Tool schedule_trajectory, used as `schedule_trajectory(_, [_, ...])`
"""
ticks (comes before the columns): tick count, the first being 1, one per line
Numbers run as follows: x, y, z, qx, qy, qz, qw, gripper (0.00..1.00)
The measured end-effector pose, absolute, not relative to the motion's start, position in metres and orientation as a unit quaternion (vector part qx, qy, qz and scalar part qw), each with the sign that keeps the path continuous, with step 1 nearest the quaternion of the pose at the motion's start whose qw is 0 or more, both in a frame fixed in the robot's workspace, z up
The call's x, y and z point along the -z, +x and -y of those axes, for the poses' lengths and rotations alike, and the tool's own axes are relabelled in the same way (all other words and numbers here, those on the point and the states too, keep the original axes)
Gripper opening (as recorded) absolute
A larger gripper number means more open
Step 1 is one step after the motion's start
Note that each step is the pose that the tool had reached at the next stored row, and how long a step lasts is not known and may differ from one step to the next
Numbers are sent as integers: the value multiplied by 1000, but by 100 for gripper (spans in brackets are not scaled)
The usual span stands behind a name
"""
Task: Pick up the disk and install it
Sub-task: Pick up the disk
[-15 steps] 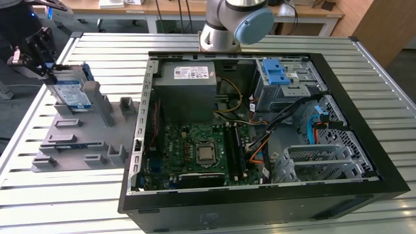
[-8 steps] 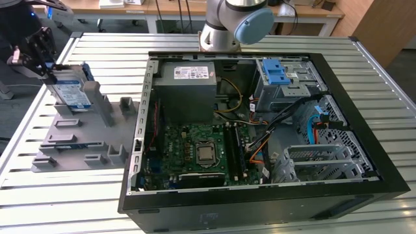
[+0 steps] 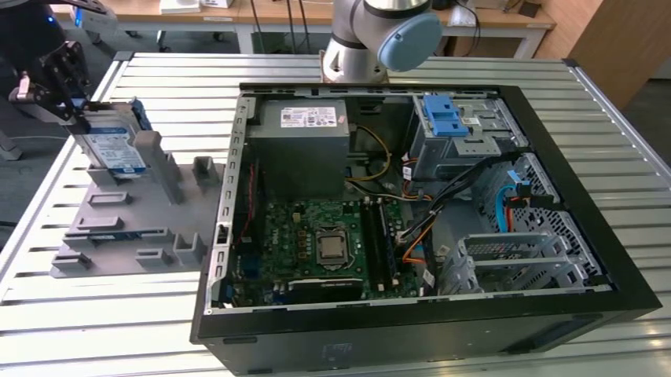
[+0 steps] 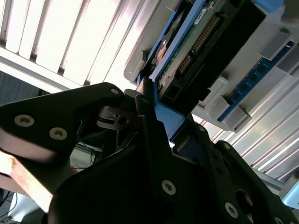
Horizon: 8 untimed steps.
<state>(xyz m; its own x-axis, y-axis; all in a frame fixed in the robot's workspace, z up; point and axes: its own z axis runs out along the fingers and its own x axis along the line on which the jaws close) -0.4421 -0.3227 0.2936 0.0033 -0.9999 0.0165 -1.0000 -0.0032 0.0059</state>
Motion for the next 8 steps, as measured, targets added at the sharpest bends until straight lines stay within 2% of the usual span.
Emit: schedule_trajectory(8, [-295, -442, 323, -3, 708, 706, 8, 36])
